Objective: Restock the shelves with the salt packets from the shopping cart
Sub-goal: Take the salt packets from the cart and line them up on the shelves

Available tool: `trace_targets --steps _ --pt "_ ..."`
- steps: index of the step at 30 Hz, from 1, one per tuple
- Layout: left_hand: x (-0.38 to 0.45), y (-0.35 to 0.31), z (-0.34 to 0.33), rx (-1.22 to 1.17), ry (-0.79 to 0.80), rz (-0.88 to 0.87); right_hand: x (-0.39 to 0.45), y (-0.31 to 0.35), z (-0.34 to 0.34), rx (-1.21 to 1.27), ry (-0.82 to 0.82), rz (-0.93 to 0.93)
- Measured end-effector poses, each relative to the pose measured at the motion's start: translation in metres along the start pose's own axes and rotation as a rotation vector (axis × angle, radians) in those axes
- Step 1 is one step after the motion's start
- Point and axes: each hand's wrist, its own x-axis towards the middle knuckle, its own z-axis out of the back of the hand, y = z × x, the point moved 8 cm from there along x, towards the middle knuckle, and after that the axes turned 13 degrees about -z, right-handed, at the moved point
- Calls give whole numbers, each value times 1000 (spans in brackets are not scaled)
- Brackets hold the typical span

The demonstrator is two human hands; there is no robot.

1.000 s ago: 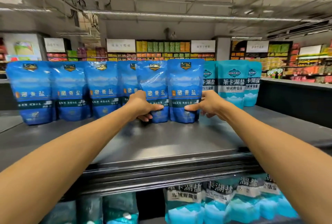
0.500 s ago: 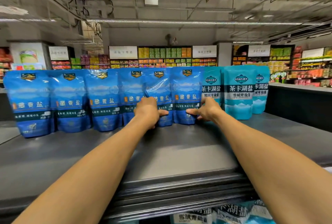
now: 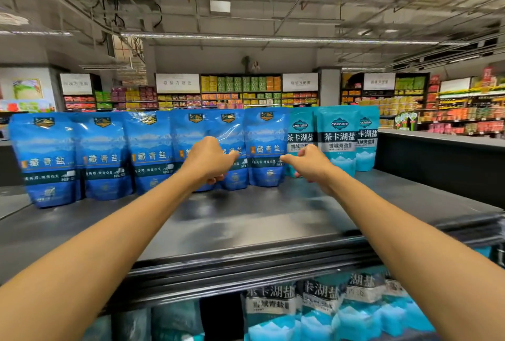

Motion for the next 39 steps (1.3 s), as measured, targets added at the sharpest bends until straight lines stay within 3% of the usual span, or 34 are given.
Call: trace_targets --steps 4,10,14,21,29,36,39 --pt "-37 -57 -4 -420 -11 -59 -64 -6 38 279 2 94" --pt "-110 -148 -37 -752 57 -271 -170 -63 103 510 -31 206" --pt "-158 -198 -72 -1004 67 -358 -235 -126 143 530 -178 192" --pt "-269 -271 -228 -1274 525 -312 -344 -270 216 520 -594 -25" --pt "-433 -319 -420 -1180 1042 -104 -482 -442 264 465 -878 -436" --pt "-595 -335 -556 -837 1428 -53 -599 -634 258 536 -1049 -882" --pt "-659 -323 -611 -641 1552 125 -637 -715 233 554 -1039 -1100"
